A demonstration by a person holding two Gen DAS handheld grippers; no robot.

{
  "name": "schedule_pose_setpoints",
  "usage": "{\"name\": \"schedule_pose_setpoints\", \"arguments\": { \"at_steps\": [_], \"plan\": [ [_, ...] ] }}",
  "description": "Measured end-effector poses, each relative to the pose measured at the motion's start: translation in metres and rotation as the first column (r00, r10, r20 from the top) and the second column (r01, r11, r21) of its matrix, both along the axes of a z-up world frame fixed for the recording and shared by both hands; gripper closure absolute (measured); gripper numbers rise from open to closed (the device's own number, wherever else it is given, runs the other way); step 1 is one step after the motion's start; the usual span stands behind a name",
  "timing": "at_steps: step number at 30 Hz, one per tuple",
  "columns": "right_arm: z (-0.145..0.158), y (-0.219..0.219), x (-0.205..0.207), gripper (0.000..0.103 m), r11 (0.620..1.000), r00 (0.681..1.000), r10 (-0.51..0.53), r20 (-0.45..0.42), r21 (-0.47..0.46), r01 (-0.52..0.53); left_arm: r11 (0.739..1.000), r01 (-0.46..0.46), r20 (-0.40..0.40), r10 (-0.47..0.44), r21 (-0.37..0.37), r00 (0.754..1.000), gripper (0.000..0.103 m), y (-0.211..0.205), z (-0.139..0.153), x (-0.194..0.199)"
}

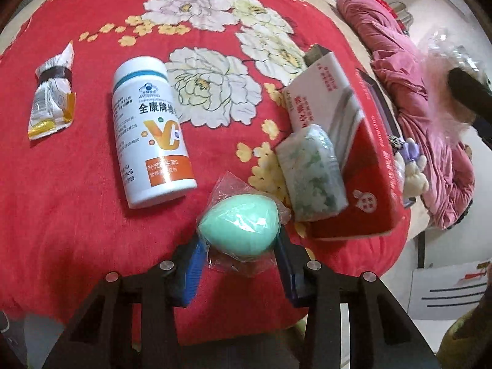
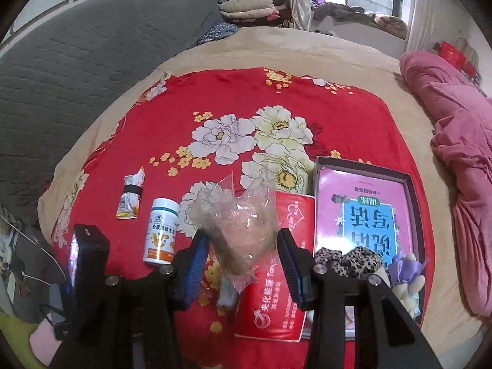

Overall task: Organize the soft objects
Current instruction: 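Lift and carry both sponge bags toward the pink book box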

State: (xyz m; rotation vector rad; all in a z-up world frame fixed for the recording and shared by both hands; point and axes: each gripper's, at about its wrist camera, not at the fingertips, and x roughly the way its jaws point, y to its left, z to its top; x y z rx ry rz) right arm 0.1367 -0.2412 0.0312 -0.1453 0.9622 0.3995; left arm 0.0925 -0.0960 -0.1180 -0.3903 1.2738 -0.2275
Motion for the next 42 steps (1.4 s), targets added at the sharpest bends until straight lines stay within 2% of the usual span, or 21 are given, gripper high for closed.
{"name": "schedule_pose_setpoints", "arguments": {
  "at_steps": [11,30,36,42],
  "plan": [
    [0.003,-0.002,-0.013,0.057,1.000,1.000,-0.014,-0.003,0.020,0.014,0.999,0.028,0.064,-0.030,0.030,0.997,0.059,-0.003,0.027,-0.009],
    [-0.003,0.004,-0.036,0.057,0.999,0.999,-0.034,-0.022,0.033,0.034,0.999,0.001,0.119,-0.005,0.032,0.993,0.059,0.015,0.055,-0.033],
    [0.010,-0.007,-0.042,0.057,0.996,0.998,-0.064,0.005,0.067,0.063,1.000,0.004,0.165,-0.007,0.023,0.986,0.059,0.016,0.079,-0.035],
    [0.035,-0.049,-0.049,0.057,0.984,0.986,-0.154,0.059,0.100,0.148,0.998,0.055,0.236,-0.059,0.027,0.970,0.059,-0.009,0.111,-0.034]
  ]
}}
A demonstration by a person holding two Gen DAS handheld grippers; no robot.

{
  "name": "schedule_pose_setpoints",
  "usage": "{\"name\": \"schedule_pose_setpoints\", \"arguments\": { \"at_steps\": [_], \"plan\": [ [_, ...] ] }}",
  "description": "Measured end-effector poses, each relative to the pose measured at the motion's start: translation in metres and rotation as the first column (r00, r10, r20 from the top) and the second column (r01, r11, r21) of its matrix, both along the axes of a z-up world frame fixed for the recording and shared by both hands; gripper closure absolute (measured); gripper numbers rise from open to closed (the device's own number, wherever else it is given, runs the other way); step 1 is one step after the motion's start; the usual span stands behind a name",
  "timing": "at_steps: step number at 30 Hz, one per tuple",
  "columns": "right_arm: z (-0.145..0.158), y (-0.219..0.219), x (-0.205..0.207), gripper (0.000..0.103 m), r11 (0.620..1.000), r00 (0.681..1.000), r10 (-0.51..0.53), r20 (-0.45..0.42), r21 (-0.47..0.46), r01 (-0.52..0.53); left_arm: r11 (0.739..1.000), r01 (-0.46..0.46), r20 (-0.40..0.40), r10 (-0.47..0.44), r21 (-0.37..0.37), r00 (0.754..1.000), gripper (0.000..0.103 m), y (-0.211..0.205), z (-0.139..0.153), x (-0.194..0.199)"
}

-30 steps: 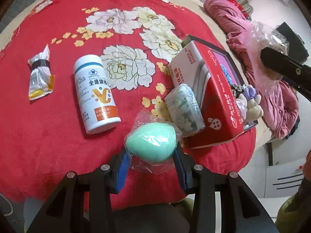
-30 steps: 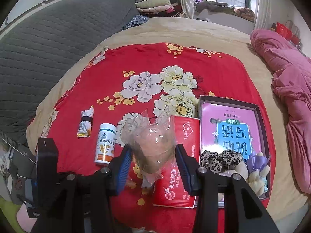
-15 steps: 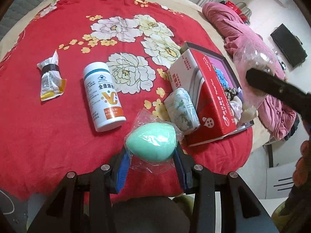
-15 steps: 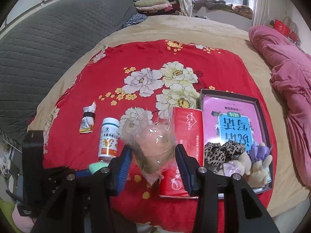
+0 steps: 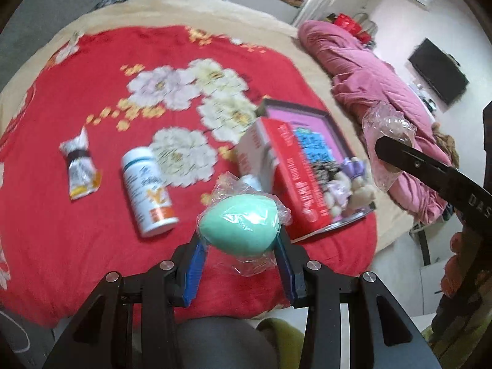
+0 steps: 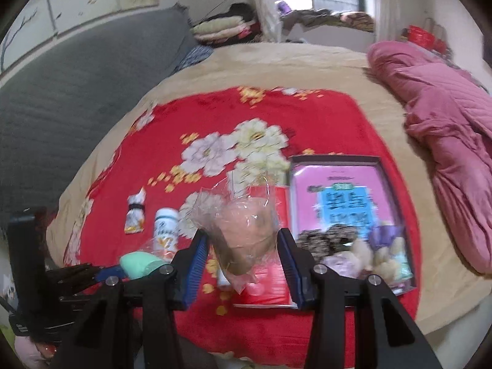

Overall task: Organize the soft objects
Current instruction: 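Lift and carry both sponge bags toward the pink book box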

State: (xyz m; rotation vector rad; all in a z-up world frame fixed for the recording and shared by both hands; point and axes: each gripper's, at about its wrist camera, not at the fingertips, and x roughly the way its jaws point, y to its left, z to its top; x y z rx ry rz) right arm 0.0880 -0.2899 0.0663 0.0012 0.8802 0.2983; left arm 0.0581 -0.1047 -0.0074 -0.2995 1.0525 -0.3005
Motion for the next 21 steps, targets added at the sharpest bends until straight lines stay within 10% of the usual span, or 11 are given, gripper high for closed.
{"name": "schedule_pose_setpoints", "arguments": {
  "at_steps": [21],
  "plan": [
    [0.012,-0.142,-0.029,0.057,0.967,0.965,-0.256,0.051,0.022,0.255,0.971,0.227,0.101,-0.234,0.075,0.967,0.059,-0.132,0.039,0.022]
  ]
}}
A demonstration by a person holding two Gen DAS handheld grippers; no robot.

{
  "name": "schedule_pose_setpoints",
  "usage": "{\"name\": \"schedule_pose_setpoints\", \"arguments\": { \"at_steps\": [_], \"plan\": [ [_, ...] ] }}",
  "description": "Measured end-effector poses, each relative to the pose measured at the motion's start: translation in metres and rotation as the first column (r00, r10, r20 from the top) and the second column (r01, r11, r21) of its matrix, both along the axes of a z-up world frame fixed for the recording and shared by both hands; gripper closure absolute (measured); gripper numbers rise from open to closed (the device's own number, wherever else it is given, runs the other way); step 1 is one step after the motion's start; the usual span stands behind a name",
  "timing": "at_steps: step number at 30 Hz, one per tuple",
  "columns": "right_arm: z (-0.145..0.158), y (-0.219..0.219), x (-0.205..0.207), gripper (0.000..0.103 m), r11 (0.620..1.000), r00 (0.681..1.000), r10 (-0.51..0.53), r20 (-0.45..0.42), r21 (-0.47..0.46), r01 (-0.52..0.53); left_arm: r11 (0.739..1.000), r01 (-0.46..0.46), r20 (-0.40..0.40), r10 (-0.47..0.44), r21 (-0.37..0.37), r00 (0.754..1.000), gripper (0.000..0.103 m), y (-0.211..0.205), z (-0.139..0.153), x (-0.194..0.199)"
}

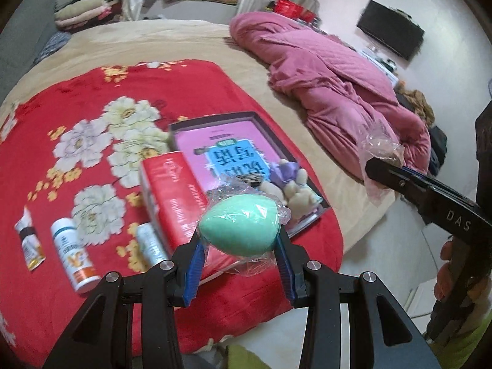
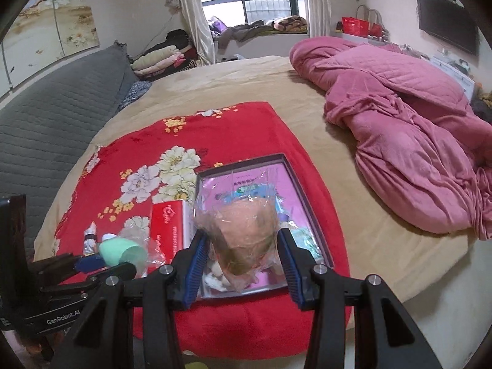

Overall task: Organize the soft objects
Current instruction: 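Lift and carry both sponge bags toward the pink book box, then lower the green sponge with the left tool while the right lowers the peach sponge into the box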

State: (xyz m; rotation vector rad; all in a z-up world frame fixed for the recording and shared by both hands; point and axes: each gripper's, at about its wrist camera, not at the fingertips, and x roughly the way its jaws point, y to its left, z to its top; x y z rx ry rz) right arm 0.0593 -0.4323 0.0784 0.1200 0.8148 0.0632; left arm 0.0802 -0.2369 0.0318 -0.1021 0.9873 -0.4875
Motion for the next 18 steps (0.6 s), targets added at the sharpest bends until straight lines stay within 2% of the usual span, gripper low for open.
{"name": "schedule_pose_setpoints", "arguments": {
  "at_steps": [10,18],
  "plan": [
    [-0.031,-0.029,0.000,0.057,1.000,0.998,-0.029,-0.056,0.009,0.030,0.997,0.067,-0.042,-0.065,0.049,0.997,0.059,-0.051,-0.029,0.015],
    [-0.064,-0.029,0.006,0.057,1.000,0.992,-0.009,-0.122,0.010,0.010,0.993,0.093,-0.089,-0.086,0.077,0.992,0.059,-0.072,-0.058,0.030]
  ]
}}
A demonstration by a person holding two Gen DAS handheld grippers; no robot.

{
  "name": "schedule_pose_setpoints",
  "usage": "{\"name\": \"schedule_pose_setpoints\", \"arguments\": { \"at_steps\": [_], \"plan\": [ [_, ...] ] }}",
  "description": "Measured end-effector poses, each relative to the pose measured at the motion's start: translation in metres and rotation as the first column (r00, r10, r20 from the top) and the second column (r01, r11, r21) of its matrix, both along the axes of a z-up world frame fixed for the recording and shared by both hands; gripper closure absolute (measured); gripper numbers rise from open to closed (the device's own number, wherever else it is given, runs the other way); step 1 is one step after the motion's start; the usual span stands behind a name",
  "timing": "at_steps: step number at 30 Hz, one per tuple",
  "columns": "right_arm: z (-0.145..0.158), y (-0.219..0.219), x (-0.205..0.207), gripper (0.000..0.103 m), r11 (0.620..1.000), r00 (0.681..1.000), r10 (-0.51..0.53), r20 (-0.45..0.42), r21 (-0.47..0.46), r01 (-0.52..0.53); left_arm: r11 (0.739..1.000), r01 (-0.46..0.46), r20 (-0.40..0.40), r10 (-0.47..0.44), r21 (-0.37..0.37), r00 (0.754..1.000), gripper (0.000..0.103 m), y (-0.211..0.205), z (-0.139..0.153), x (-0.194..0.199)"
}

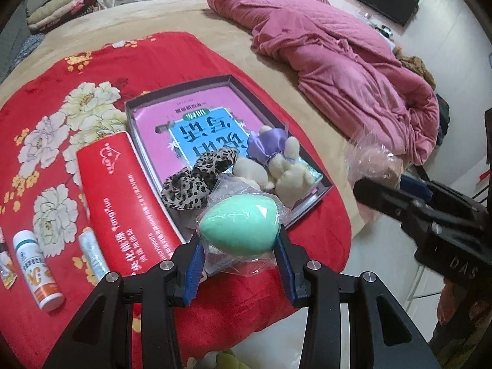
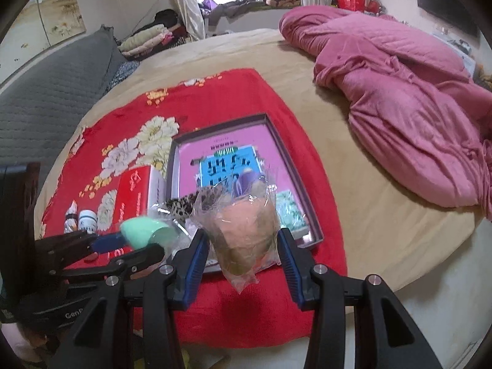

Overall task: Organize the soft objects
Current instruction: 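Lower the green sponge with the left tool while the right lowers the peach sponge into the box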

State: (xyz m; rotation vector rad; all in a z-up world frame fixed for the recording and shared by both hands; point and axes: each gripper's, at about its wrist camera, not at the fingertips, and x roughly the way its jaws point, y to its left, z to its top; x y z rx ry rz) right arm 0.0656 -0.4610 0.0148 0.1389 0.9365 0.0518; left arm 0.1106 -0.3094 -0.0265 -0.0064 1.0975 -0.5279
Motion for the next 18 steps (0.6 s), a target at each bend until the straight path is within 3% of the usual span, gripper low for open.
{"name": "schedule_pose_setpoints", "arguments": {
  "at_steps": [18],
  "plan": [
    [-0.045,0.004,0.018,0.057,0.999,0.994,0.049,-0.102,0.013,-0.048,1.000,-0.025,-0.052,0.026,0.016,0.998,0.059,-0.013,-0.028,0.048]
  ]
}}
